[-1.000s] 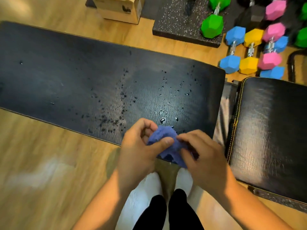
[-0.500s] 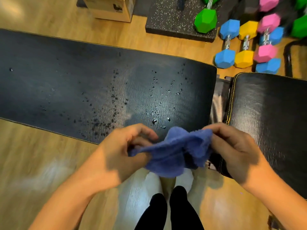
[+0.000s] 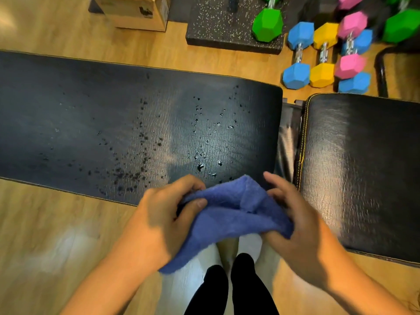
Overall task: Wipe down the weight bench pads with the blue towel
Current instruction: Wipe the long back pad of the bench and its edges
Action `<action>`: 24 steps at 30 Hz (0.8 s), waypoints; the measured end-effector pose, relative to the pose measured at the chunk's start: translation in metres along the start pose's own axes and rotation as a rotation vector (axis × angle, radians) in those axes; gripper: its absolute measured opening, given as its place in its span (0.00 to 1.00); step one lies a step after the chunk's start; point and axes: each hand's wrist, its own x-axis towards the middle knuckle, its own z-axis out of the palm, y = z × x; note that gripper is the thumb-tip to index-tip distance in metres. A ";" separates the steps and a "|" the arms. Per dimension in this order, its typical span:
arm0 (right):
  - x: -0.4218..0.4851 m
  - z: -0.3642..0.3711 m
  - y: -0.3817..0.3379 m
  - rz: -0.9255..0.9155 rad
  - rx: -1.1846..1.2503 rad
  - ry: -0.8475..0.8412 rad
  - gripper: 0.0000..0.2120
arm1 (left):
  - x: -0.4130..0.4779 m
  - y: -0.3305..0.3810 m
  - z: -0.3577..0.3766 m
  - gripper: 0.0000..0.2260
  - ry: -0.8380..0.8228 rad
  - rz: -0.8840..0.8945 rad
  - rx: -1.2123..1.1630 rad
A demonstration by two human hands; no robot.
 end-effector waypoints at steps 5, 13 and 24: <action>0.018 -0.023 -0.008 0.097 0.410 -0.226 0.23 | 0.015 -0.013 -0.007 0.03 0.071 0.006 0.085; 0.029 -0.013 0.014 0.203 0.120 0.105 0.07 | 0.045 -0.023 -0.020 0.10 -0.112 0.201 0.364; 0.024 0.061 0.016 -0.335 -0.391 0.337 0.12 | 0.012 -0.056 0.069 0.25 -0.058 0.115 0.570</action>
